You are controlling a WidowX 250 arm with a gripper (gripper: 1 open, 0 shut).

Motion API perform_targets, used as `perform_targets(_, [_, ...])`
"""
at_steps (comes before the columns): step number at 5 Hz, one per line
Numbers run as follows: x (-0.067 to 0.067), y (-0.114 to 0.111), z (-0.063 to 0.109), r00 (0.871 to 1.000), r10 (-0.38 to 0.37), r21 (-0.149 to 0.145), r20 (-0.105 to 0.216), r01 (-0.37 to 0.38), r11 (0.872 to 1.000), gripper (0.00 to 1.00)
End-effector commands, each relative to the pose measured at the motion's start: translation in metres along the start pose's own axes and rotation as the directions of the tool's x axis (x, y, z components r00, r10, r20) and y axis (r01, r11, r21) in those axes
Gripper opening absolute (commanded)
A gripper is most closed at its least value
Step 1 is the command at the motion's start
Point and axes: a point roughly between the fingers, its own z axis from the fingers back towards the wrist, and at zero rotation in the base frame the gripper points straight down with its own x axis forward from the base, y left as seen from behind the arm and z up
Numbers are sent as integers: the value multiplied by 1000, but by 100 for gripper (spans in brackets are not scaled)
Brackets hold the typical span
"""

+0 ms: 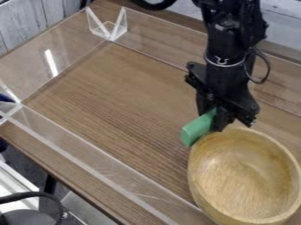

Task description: Put the green block in the brown bowl

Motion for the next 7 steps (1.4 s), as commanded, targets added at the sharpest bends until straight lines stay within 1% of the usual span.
perform_targets(1, [-20,-63,-13,997,-38,-95,-64,32,995,0])
perform_targets(2, [-23,-70,-16,997,-36,-106,-75,27,994,0])
perform_targets(4, [-22,-65,-24,996,-33,-105,-86,24,994,0])
perform_targets(7, [-19,-61,-33,994,-48,-98,-101,39,994,0])
